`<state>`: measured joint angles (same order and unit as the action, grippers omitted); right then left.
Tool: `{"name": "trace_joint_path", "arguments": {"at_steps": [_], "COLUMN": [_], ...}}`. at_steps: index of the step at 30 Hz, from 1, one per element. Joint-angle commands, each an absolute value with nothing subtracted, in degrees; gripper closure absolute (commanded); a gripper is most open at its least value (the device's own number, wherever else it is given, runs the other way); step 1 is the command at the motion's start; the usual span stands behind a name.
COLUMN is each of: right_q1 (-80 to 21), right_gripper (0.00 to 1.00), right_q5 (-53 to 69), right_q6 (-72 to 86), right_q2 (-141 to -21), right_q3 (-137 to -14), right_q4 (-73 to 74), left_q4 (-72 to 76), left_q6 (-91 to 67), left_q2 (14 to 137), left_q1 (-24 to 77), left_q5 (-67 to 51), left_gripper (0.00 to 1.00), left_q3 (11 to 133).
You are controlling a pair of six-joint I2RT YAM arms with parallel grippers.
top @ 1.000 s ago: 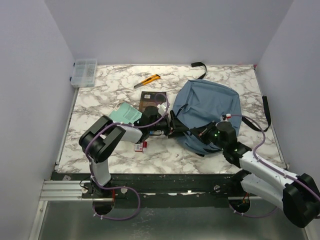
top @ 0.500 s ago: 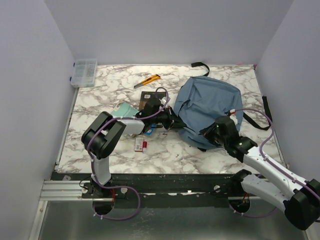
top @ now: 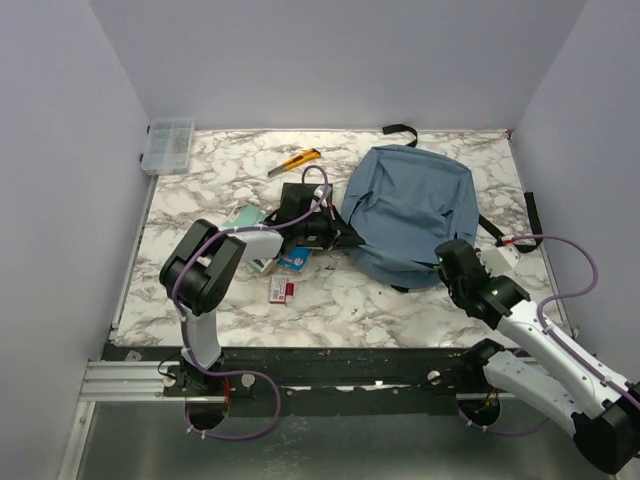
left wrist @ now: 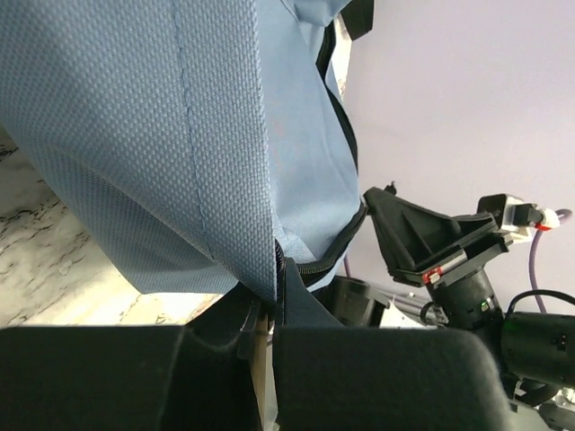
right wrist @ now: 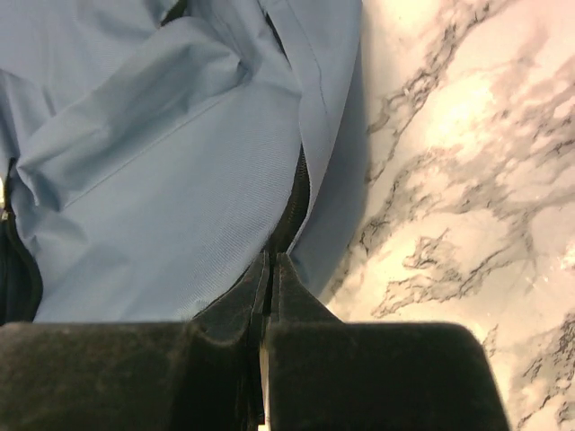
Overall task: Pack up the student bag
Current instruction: Unzip the student bag at the center of the board.
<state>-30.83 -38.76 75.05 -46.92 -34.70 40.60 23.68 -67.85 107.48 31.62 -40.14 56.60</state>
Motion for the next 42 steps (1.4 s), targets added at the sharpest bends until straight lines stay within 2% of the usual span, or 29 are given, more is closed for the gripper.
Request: {"name": "trace_joint_path", "arguments": {"at_steps": [1, 3, 7, 10, 14, 19, 29, 33, 35, 37, 42], "right_q1": [-30.6, -30.7, -30.6, -30.6, -30.7, -30.7, -30.6, -30.6, -30.6, -30.7, -30.6], "right_gripper": [0.99, 0.99, 0.99, 0.99, 0.99, 0.99, 0.99, 0.99, 0.99, 0.99, 0.99], "right_q5": [-46.4, -42.8, -37.8, -35.6, -32.4, -30.8, -28.1, -28.7, -29.0, -29.3, -31.3], "right_q6": [65.9, 59.4, 54.9, 54.9, 54.5, 53.7, 53.9, 53.7, 53.6, 53.6, 54.8], "right_q2": [-42.3, -39.2, -35.0, -35.8, -37.3, -37.3, -37.4, -37.9, -38.8, -40.0, -42.9], "right_q3": [-32.4, -30.5, -28.7, -29.2, -30.5, -32.0, -32.8, -33.3, -33.5, -33.7, -34.9], "right_q4": [34.6, 28.6, 24.4, 24.9, 25.2, 25.0, 24.6, 24.5, 24.4, 24.5, 26.4], "left_q4": [18.8, 16.0, 12.5, 7.5, 1.9, 8.4, 9.5, 7.5, 5.7, 4.7, 1.5], "left_q6": [-63.2, -60.5, -52.5, -44.3, -33.7, -17.0, -13.3, -14.1, -15.6, -16.8, -18.4], "left_q2": [106.7, 104.9, 97.8, 92.1, 86.4, 85.1, 97.3, 100.0, 101.5, 102.8, 104.0], "left_q1": [31.0, 31.9, 35.1, 38.7, 45.9, 58.8, 60.2, 60.2, 60.2, 60.2, 59.2], "left_q5": [-41.3, -40.9, -37.1, -30.2, -16.5, -0.5, -2.8, -8.8, -10.7, -11.1, -8.7], "left_gripper": [0.77, 0.57, 0.29, 0.19, 0.15, 0.15, 0.21, 0.21, 0.25, 0.35, 0.74], "left_q3": [58.6, 58.1, 54.5, 53.6, 56.6, 57.6, 66.5, 68.5, 69.3, 69.5, 68.5]}}
